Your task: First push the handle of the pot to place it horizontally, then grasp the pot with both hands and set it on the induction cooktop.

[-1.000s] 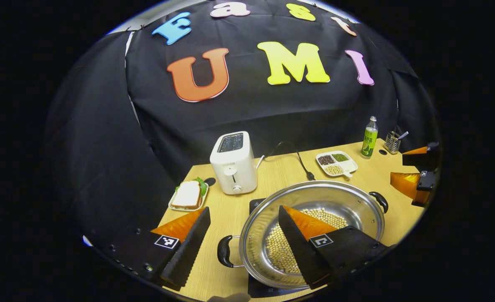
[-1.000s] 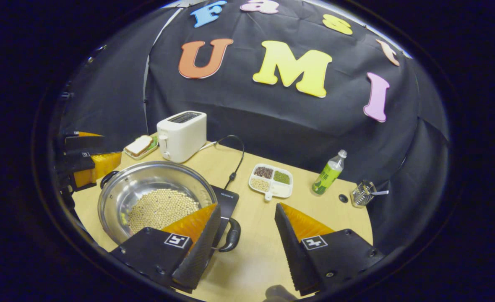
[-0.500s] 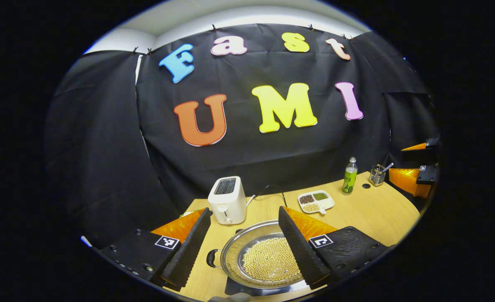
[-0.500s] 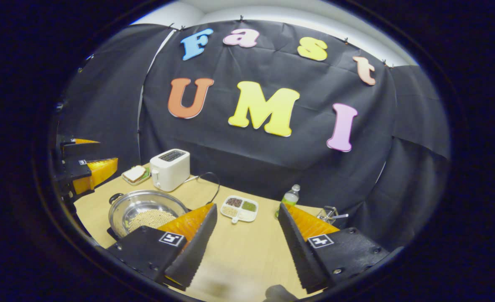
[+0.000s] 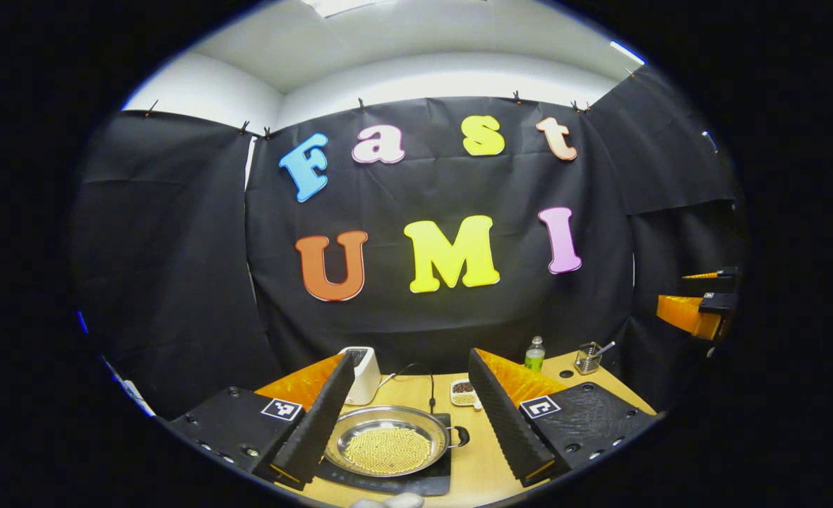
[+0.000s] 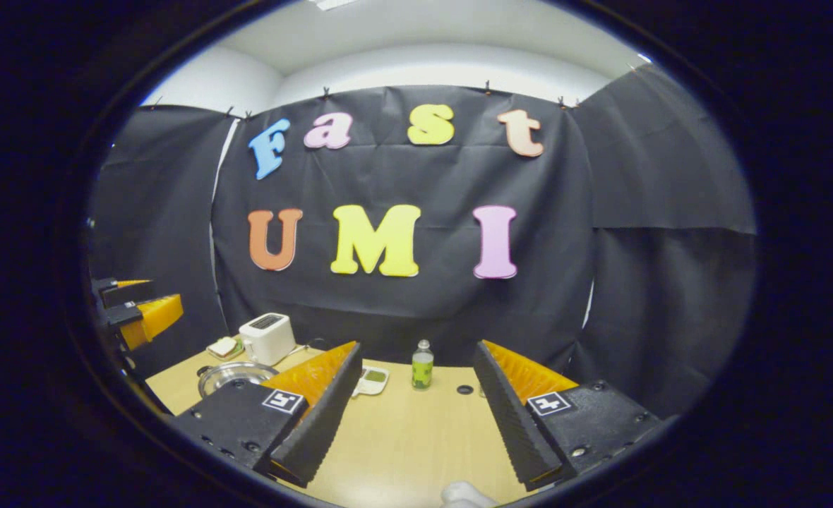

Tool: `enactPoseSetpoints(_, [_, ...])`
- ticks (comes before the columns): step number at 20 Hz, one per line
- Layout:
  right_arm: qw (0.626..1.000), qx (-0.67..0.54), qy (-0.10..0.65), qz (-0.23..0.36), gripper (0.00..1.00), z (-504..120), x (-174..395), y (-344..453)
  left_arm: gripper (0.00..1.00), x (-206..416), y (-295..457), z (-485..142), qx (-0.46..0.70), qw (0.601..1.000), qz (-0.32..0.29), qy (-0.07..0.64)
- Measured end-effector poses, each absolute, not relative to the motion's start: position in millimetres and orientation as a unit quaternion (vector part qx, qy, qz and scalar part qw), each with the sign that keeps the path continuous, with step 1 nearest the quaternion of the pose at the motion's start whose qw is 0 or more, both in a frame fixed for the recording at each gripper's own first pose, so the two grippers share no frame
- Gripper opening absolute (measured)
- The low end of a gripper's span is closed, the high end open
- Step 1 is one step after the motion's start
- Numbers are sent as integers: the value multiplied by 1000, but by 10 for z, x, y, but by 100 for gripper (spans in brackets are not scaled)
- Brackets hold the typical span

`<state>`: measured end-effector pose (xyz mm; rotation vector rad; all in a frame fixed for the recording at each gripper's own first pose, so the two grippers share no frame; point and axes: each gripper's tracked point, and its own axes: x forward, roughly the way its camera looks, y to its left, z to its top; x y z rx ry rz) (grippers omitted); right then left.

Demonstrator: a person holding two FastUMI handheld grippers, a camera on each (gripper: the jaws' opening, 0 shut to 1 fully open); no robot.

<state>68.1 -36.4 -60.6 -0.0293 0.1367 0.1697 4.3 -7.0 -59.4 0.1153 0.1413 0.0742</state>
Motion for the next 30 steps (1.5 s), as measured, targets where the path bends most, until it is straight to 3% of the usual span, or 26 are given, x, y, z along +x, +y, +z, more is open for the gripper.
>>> enactPoseSetpoints(8, [996,-11,33,77,100,-519,333,-1087,96,-400,-583,-460,42,996,54,54])
enactPoseSetpoints(30, [993,41,66,86,100,-606,407,-1057,96,-344,-709,-355,29,998,32,43])
